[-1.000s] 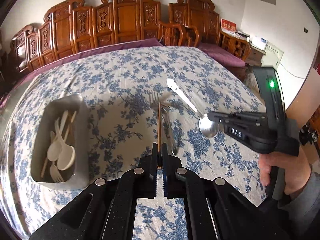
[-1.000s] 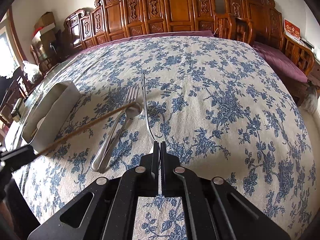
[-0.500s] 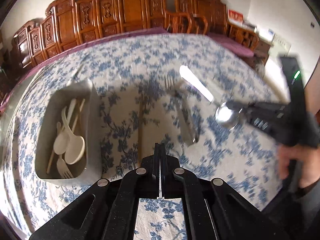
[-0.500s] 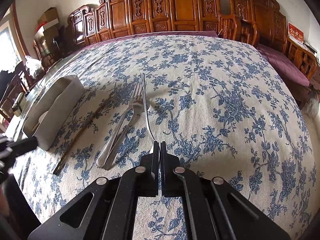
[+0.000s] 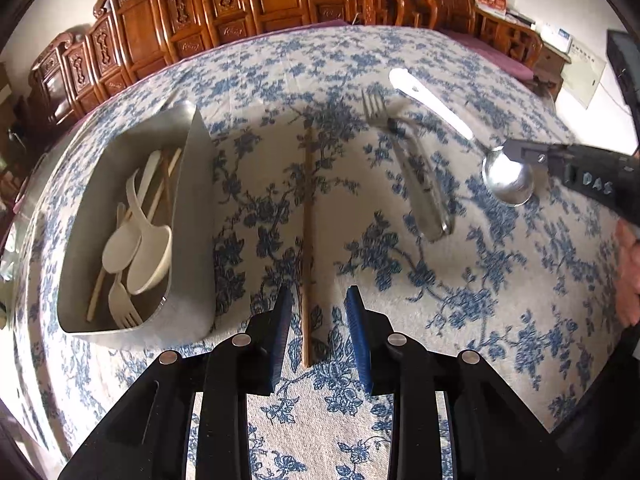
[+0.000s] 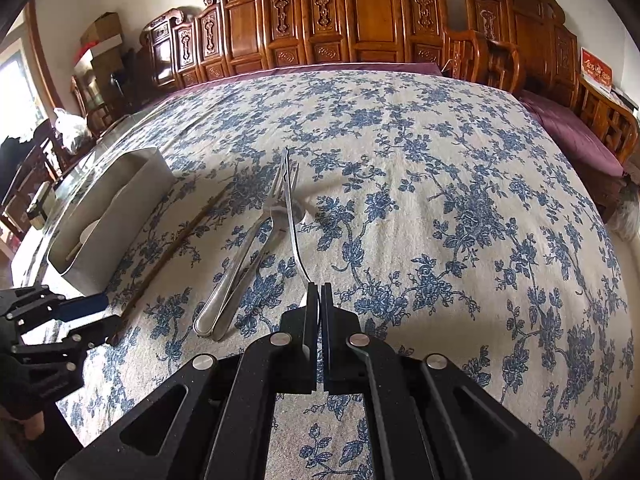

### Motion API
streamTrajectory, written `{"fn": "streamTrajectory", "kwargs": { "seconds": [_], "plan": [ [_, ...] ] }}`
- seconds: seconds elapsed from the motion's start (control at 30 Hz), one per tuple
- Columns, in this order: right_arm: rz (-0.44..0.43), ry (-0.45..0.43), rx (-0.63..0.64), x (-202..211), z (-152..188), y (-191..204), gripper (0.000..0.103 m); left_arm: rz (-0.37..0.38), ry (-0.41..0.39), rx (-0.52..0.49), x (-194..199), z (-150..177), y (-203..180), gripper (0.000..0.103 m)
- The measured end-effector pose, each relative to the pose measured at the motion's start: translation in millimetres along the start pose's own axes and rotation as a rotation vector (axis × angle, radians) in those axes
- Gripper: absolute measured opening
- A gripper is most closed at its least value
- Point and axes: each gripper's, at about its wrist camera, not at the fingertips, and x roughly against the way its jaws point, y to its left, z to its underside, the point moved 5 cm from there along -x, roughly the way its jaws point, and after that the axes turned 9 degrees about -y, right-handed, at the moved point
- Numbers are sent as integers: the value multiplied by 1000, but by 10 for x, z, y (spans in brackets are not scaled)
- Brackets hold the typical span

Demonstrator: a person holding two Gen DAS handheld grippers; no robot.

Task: Organize utensils
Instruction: 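Carry the chopstick into the tray with the left tool and open while the right tool holds the spoon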

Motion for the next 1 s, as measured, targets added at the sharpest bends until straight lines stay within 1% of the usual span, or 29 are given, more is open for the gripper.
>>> {"fn": "streamTrajectory", "kwargs": {
  "seconds": [0.07,0.13,0.23,0.27,0.37,0.5,0.73,0.87,1.0],
  "plan": [
    [1,3,3,1,5,8,2,1,16,11,-49,26,7,26],
    [2,5,5,-2,15,10,2,-2,31,11,-89,61,12,23],
    [6,11,10,-10,38,30,2,22,24,41,-95,73,52,19],
    [6,13,12,-13,45,38,2,35,26,56,-99,74,66,4],
    [10,21,28,-19,88,89,2,44,29,55,-82,97,67,4],
    [21,18,43,19,114,151,2,47,1,40,48,73,70,4],
    [49,-15,92,177,48,301,2,63,-78,43,441,-94,178,3],
    [54,-34,89,284,2,366,2,67,-125,50,663,-185,280,3],
    [50,-38,87,364,-12,458,2,64,-152,59,824,-251,414,3]
  ]
}}
